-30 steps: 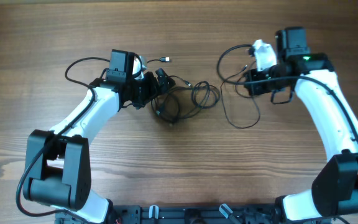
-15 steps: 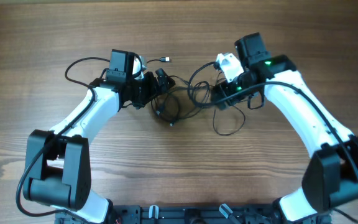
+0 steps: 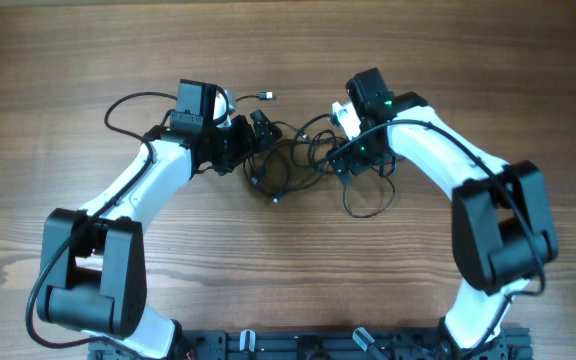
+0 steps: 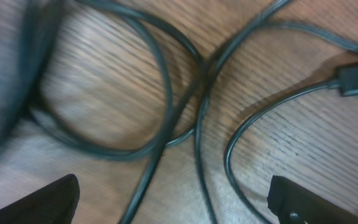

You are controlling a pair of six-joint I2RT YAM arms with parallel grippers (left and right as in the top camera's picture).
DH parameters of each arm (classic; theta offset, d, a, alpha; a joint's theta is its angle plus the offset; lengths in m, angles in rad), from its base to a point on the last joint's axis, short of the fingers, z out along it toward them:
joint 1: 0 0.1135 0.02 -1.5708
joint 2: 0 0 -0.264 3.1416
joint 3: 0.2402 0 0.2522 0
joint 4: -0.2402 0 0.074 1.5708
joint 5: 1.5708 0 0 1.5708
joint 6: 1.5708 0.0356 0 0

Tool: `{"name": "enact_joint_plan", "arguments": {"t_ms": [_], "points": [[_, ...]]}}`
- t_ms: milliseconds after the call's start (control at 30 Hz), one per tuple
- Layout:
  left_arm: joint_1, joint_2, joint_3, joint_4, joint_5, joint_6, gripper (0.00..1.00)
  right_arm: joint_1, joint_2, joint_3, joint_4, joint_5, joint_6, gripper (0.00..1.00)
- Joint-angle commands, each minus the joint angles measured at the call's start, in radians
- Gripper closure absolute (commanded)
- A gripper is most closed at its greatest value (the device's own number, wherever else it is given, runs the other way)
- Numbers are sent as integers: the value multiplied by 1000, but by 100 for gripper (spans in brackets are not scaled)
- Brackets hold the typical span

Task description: Untangle cables

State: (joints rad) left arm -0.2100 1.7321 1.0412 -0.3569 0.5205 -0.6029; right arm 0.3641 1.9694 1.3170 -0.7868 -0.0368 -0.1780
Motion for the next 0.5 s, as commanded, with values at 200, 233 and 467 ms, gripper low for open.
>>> {"name": "enact_joint_plan", "arguments": {"t_ms": [200, 233, 467], "points": [[-3, 8, 6, 0, -3, 20, 0, -14, 90, -2, 50, 66, -37, 2], [-3, 8, 6, 0, -3, 20, 0, -16, 98, -2, 48, 66, -50, 12], [-3, 8, 6, 0, -3, 20, 0, -20, 133, -4, -55, 42, -54, 96]]}}
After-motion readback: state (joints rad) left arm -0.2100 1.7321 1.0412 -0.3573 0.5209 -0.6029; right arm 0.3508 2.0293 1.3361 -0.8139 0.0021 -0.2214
